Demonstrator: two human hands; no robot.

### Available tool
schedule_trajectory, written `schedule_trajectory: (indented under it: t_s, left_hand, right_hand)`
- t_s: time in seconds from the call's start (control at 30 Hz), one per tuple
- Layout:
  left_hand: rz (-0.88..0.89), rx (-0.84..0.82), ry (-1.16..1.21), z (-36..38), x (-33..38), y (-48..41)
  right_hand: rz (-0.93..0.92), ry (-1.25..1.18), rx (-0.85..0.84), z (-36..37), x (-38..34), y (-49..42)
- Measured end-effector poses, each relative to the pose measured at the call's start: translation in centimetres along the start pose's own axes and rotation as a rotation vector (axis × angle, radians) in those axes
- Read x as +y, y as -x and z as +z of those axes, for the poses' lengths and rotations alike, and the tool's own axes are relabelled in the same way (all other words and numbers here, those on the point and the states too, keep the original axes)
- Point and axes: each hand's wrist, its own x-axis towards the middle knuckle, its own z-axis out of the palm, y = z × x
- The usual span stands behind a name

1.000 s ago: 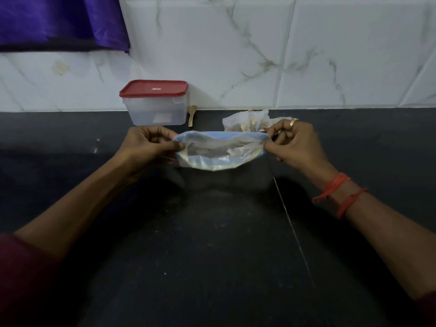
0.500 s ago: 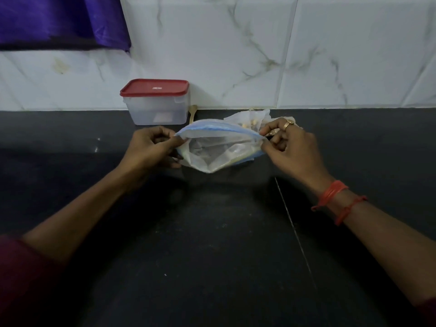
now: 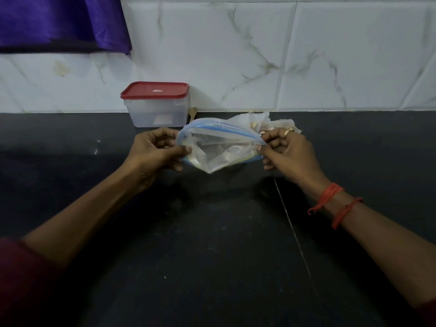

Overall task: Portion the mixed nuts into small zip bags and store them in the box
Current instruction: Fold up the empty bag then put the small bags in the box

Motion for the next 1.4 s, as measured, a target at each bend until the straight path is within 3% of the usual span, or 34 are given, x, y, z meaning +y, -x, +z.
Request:
schedule_trajectory:
  t_s: [0.1, 0.17, 0.23, 0.37, 0.53, 0.77, 1.0, 1.17, 1.3, 1.4]
  left_hand:
    - [0.049, 0.122, -0.158, -0.3, -0.1, -0.1]
    - [0.080, 0.117, -0.305, -0.3, -0.1, -0.1]
    - [0.021, 0.080, -0.297, -0.4, -0.1, -0.3]
    - [-0.168, -0.032, 0.008, -1.0, 0.5, -0.7]
    - [-0.254, -0.095, 0.165, -1.6, 0.7, -1.0]
    - [-0.311, -0.174, 0.185, -2.6, 0.5, -1.2]
    - [-0.319, -0.502, 0.107, -2.4, 0.2, -0.6]
    - [-0.287, -0.434, 0.383, -2.0, 0.1, -0.4]
    - [-0.240, -0.370, 0.391, -2.0, 0.3, -0.4]
    - [-0.176, -0.324, 0.320, -1.9, 0.3, -0.4]
  right_hand:
    - [-0.193, 0.274, 0.108, -0.3, -0.1, -0.2]
    - [-0.230, 0.298, 0.095, -0.3, -0.5, -0.1]
    - [-0.171, 0.213, 0.011, -0.3, -0.6, 0.0]
    - [0.069, -0.096, -0.184, -0.7, -0.3, -0.6]
    - [0.198, -0.421, -0.352, -1.4, -0.4, -0.7]
    - [0.299, -0.634, -0.385, -2.4, -0.1, -1.2]
    - [0.311, -0.598, -0.344, -1.1, -0.1, -0.7]
    - [0.381, -0.816, -0.328, -1.6, -0.3, -0.8]
    - [0.393, -0.992, -0.398, -2.4, -0.2, -1.2]
    - [0.327, -0.894, -0.444, -2.2, -0.1, -1.1]
